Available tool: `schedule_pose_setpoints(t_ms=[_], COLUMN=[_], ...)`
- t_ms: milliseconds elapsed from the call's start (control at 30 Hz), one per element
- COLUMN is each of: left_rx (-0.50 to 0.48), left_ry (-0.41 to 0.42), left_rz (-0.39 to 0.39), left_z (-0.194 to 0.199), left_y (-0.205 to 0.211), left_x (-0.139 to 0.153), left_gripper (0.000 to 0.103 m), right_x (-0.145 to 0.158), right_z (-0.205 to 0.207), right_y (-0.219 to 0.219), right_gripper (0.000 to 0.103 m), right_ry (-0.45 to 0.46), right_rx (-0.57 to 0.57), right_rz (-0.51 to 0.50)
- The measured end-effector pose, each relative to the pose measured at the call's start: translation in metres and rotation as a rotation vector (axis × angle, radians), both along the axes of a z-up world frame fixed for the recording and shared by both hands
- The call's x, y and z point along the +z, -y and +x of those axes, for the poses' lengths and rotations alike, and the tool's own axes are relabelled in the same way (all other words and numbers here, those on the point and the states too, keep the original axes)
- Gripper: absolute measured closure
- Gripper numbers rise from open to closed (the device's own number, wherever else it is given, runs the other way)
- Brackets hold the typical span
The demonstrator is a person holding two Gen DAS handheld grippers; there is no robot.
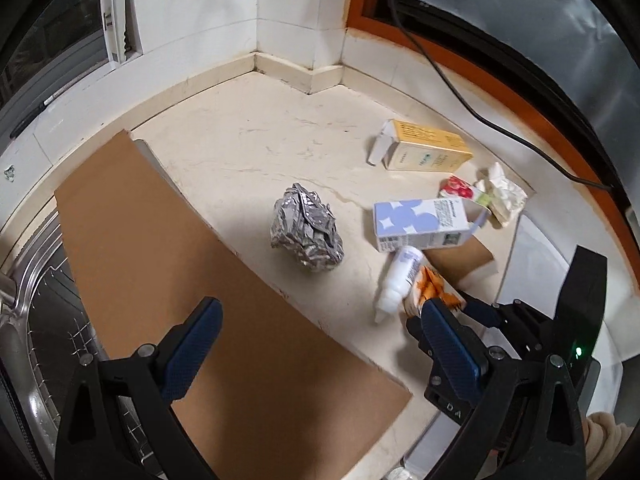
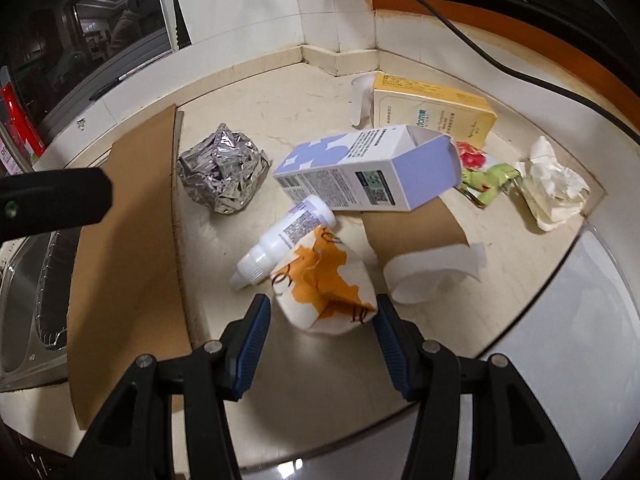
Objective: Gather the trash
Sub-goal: 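Grasp the crumpled foil ball with the left tool while the right tool grasps the orange-patterned paper cup, then carry the foil ball and paper cup down over the trash bin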
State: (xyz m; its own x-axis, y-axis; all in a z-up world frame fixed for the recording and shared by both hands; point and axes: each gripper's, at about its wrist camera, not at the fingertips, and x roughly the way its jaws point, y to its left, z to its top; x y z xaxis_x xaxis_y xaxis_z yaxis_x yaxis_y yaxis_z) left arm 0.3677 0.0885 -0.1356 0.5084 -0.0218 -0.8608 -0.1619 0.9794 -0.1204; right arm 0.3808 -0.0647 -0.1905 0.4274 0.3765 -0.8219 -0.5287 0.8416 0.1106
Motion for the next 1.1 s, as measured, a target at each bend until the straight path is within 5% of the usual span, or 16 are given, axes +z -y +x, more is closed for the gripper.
schedule_pose_setpoints(t_ms=[400, 533, 700, 800, 1100], left_rx=[0.062, 0.067, 0.071, 0.061, 0.054], left_ry=[-0.014, -0.044, -0.076, -0.075, -0.027], left_rz=[-0.022, -0.019, -0.044, -0.066, -0.066], left_z=[0.049, 0.064, 0.079, 0.085, 0.075], left_y=[-0.006, -0.011, -0.016, -0.017, -0.011], left_x=[-0.028, -0.041, -0.057, -0.064, -0.058], left_gripper=[0.006, 0.023, 0.030, 0.047, 0.049], right_x=[0.000, 0.000, 0.001, 0.003, 0.017], right_z=[0.010, 0.008, 0.006, 0.005, -0.001], right_y=[0.016, 0.022, 0.030, 0.033, 0.038], right_gripper=[0.051, 0.051, 0.051, 0.052, 0.052], right_ry=[0.016, 0.012, 0.001, 0.002, 0.012], right_rx=[0.013, 0.018, 0.012, 0.010, -0.008], right_rz=[0.040, 0.040, 0.054, 0.063, 0.096])
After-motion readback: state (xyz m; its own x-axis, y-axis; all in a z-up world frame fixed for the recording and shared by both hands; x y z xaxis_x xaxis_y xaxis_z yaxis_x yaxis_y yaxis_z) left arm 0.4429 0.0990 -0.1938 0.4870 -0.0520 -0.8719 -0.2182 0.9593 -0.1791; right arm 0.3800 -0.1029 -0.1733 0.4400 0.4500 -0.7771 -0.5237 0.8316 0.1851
